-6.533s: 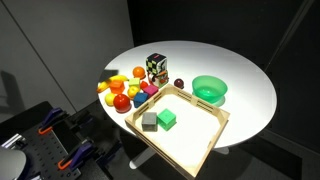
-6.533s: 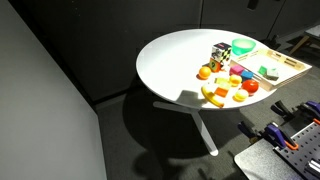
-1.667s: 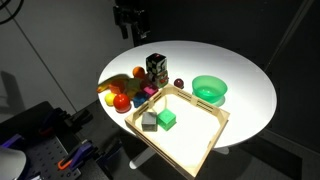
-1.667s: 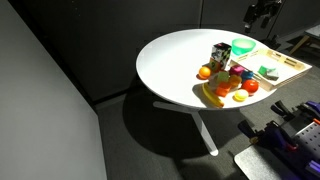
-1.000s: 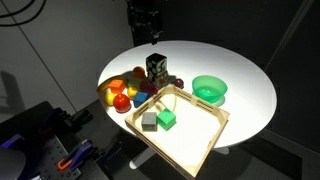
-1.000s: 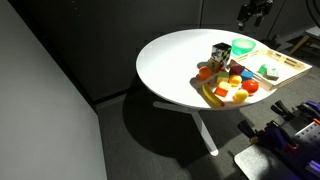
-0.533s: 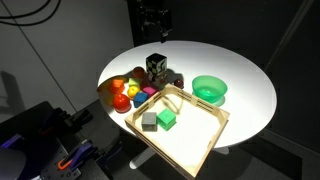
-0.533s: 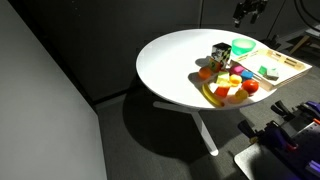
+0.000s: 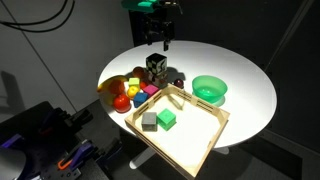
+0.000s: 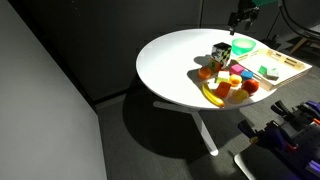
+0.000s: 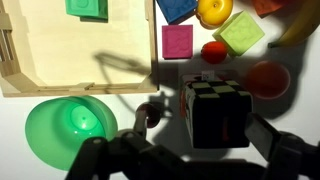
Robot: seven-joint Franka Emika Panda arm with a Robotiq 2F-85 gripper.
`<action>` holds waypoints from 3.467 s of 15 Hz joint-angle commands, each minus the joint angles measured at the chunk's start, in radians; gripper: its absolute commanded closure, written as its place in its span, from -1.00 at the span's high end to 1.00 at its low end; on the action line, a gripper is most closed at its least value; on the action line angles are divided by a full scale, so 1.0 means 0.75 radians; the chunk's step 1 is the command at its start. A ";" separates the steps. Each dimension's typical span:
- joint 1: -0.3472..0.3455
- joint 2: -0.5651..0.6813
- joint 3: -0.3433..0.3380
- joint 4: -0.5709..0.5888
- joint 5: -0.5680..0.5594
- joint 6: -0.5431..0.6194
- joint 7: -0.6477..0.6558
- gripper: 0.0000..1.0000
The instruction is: Pick up the block with the letter a on it and put it in the tray
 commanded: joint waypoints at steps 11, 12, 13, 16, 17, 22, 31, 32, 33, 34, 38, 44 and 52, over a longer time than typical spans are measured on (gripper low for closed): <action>0.028 0.105 0.063 0.190 -0.047 -0.144 -0.150 1.00; 0.026 0.109 0.064 0.192 -0.044 -0.144 -0.160 1.00; 0.024 0.116 0.064 0.194 -0.040 -0.146 -0.165 1.00; 0.018 0.140 0.061 0.195 -0.040 -0.150 -0.176 1.00; 0.017 0.146 0.059 0.198 -0.041 -0.154 -0.173 1.00; 0.021 0.136 0.060 0.160 -0.028 -0.125 -0.146 1.00; 0.028 0.179 0.063 0.186 -0.044 -0.124 -0.154 1.00; 0.027 0.196 0.063 0.197 -0.043 -0.129 -0.155 1.00; 0.024 0.217 0.064 0.212 -0.040 -0.139 -0.159 1.00; 0.022 0.239 0.062 0.228 -0.040 -0.145 -0.157 1.00; 0.021 0.315 0.060 0.288 -0.049 -0.159 -0.157 1.00; 0.025 0.387 0.059 0.367 -0.056 -0.182 -0.154 1.00; 0.013 0.424 0.066 0.424 -0.042 -0.216 -0.178 0.03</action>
